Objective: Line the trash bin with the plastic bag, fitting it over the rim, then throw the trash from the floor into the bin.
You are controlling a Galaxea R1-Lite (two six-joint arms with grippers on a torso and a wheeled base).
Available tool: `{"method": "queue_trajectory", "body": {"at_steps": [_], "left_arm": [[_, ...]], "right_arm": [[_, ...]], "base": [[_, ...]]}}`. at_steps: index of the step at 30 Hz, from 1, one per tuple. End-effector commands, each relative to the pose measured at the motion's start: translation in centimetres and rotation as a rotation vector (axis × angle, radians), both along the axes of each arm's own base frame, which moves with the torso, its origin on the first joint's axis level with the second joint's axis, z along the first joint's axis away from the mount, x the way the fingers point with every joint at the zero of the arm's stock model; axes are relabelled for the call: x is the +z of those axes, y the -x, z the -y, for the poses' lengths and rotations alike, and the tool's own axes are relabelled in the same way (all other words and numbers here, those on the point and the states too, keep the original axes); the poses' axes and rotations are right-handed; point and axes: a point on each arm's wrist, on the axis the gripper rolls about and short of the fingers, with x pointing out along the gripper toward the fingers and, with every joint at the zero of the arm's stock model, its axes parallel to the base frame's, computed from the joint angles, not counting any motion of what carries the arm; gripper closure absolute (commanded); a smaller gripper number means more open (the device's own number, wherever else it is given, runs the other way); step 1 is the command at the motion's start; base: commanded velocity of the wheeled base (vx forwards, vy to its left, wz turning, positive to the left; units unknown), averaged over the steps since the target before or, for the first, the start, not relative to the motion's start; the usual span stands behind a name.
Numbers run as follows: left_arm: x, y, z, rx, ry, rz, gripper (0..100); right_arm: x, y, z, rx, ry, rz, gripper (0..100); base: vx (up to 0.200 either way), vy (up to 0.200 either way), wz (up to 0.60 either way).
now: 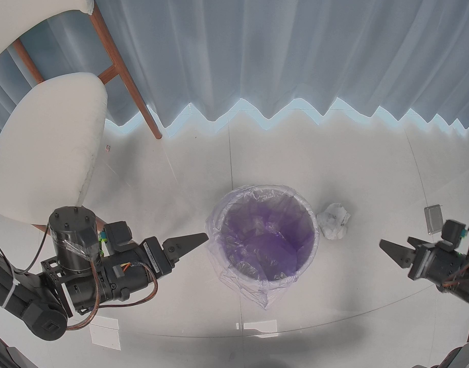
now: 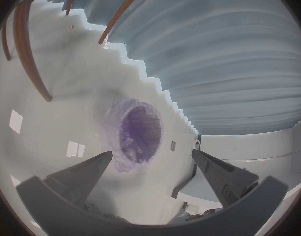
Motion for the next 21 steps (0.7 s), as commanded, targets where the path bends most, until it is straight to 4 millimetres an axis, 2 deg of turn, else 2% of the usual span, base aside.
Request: {"method": "queue_trajectory", "body": {"at_steps": [1,6,9,14,21], "left_arm": [[-3.2,1.6,-2.1,0.094,-0.128,-0.019,0],[-3.3,3.5,-3.8,0.133,-0.058,0.097,0],[-4.4,3.4,-4.0,0.161,-0.096,0.064,0],[-4.5,3.4,-4.0,0.257,-0.125,0.066,0],[-3.9,3.7,-3.8,0.249,-0.109,0.091,0]], "right_arm": [[-1.6,-11.1,-4.3,0.134,0.057,-0.133,0],[-4.5,-16.1,-6.1,0.174,0.128,-0.174,0],[-6.5,-17.9,-7.3,0.197,0.143,-0.206,0],[-9.1,-20.5,-8.3,0.205,0.161,-0.231,0],[-10.7,-24.3,-8.5,0.133,0.177,-0.197,0]], "base": [[0.0,0.0,0.0],[0.0,0.0,0.0],[0.0,0.0,0.0],[0.0,0.0,0.0],[0.0,0.0,0.0]]}}
